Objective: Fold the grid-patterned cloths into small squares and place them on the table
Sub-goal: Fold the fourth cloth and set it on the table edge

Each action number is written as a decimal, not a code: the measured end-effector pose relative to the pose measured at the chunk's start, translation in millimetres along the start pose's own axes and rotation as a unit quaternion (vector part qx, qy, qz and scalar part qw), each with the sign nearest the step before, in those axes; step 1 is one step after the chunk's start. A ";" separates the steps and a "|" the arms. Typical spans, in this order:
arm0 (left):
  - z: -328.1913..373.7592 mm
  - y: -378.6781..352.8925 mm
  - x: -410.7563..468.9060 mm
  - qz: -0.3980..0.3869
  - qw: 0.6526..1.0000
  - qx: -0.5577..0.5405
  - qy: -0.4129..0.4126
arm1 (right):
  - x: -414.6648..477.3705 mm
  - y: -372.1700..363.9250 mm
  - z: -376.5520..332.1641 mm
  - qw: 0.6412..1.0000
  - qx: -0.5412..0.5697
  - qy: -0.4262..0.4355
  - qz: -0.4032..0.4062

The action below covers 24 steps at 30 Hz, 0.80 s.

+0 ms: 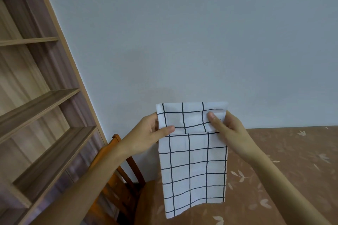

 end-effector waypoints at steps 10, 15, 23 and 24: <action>7.4 14.1 -0.9 0.038 0.997 -0.049 -0.046 | -6.5 0.8 6.3 0.997 0.025 -0.040 -0.057; 2.1 18.4 -2.0 0.024 0.999 -0.025 -0.023 | -4.8 7.7 2.8 0.999 0.029 -0.004 -0.026; -5.4 33.5 -4.5 0.026 0.998 -0.045 0.023 | -6.6 16.4 4.7 0.995 0.098 -0.014 -0.006; -7.9 35.3 -4.9 0.034 0.997 -0.064 0.035 | -7.0 16.8 5.4 0.994 0.112 -0.018 -0.002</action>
Point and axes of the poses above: each hand's wrist, its own x-axis towards the middle knuckle, its own y-axis out of the back of the hand, z = x × y, the point moved 8 cm from there along x, towards the middle knuckle, and after that the axes turned 11 degrees about y, right-handed, at the moved point
